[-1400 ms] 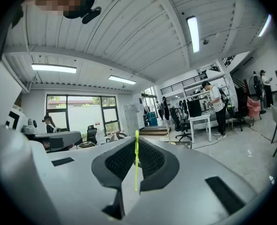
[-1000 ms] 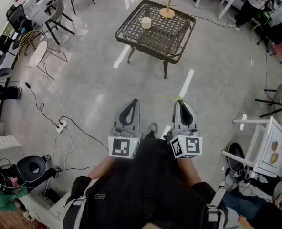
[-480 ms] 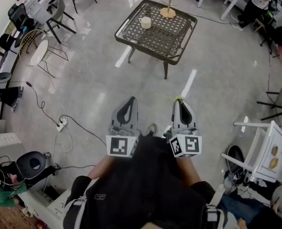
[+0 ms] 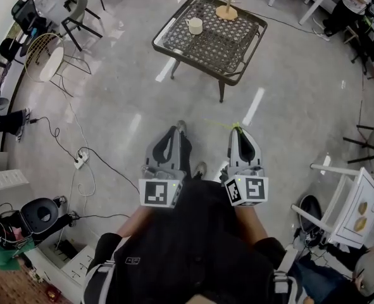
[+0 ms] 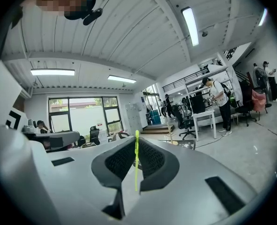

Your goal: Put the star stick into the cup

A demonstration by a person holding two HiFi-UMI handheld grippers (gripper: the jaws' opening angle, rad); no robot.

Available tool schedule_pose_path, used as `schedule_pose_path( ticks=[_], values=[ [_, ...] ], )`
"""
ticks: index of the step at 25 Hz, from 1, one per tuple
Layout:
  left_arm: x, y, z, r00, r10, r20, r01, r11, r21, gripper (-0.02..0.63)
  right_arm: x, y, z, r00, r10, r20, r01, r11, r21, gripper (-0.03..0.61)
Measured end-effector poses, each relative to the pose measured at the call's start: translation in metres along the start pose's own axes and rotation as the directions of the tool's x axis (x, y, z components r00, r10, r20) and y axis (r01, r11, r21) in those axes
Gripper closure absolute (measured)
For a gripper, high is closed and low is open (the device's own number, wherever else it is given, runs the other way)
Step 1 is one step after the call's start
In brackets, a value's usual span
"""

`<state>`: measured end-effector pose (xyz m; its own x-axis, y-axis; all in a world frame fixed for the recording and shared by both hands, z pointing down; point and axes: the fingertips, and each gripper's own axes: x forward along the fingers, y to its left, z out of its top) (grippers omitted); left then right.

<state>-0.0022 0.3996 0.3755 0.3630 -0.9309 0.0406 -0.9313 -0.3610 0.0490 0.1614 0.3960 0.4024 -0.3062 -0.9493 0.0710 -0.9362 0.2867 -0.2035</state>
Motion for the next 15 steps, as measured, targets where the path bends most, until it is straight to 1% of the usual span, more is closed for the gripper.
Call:
schedule_pose_path(
  ticks=[5,8,11,15],
  values=[
    [0.046,0.012,-0.004,1.000,-0.019,0.005,0.019,1.000,-0.009,0.598,0.038,-0.017,0.001,1.000,-0.017,-0.006,0.017,1.000,-0.004,0.557],
    [0.080,0.024,0.000,1.000,-0.029,0.008,0.029,0.999,-0.014,0.598,0.067,-0.027,0.008,1.000,-0.030,-0.002,0.030,1.000,-0.005,0.557],
    [0.119,0.040,0.006,0.999,-0.031,0.011,0.031,1.000,-0.006,0.598,0.098,-0.039,0.014,0.999,-0.045,-0.007,0.045,0.999,0.005,0.557],
    [0.165,0.068,0.012,0.999,-0.036,0.014,0.036,0.999,-0.001,0.598,0.147,-0.049,0.023,0.998,-0.055,-0.010,0.055,0.998,-0.020,0.557]
  ],
)
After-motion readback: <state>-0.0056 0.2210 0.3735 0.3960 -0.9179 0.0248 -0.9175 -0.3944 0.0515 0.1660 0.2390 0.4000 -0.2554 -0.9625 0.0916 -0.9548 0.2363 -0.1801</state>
